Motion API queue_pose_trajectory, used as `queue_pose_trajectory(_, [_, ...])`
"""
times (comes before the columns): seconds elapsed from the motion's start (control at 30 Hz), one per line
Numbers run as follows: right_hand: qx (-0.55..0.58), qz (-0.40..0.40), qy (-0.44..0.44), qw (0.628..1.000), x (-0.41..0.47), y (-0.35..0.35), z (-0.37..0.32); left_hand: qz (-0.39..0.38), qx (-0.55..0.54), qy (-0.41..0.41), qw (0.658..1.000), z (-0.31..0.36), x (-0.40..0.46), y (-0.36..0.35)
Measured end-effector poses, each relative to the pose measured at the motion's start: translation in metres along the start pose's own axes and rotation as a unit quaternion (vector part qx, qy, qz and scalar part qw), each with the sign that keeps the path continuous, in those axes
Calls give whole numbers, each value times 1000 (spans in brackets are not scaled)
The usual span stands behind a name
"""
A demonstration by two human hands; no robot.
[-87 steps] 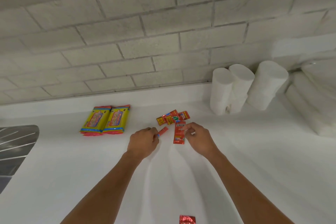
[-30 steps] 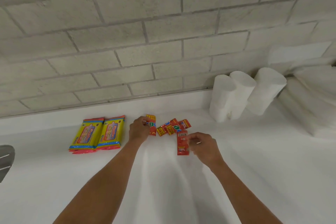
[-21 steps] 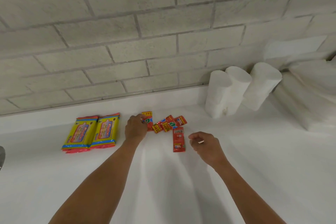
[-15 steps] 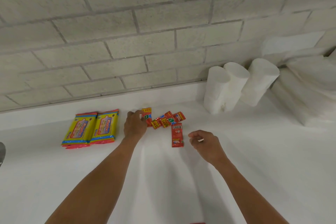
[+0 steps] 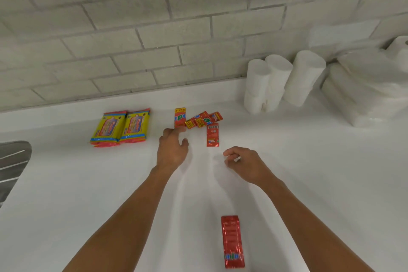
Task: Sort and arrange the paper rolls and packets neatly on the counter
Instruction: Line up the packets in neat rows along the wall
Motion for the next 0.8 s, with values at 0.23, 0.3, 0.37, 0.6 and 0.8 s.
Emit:
queue_pose_trajectory(0.23, [-160,-153,93,971,-58,-19,12,3,0,-5,1000,20,-65,-1])
queue_pose_trajectory(0.3, [-222,-192,119,949,-75,-26,17,8,-1,-7,1000,26,-82,0])
queue_pose_trajectory(0.37, [-273,-214,152,925,-88,-33,19,7,2,-6,1000,29,-94,0])
queue_pose_trajectory(0.6, [-437,-215,262,833,-127,-47,28,11,-7,5,1000,41,-140,-3])
queue_pose_trajectory(0.8, [-420,-170,290,843,-126,-45,30,0,-23,4,1000,38,-166,-5])
Point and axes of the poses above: each hand's wrist, its own x-axis towards the middle knuckle, its own y-axis out of the back of the hand, z = x × y, the point moved 5 cm from there along x, towards the middle knuckle, and after that the axes turned 10 degrees about -y, right-handed, at the moved point
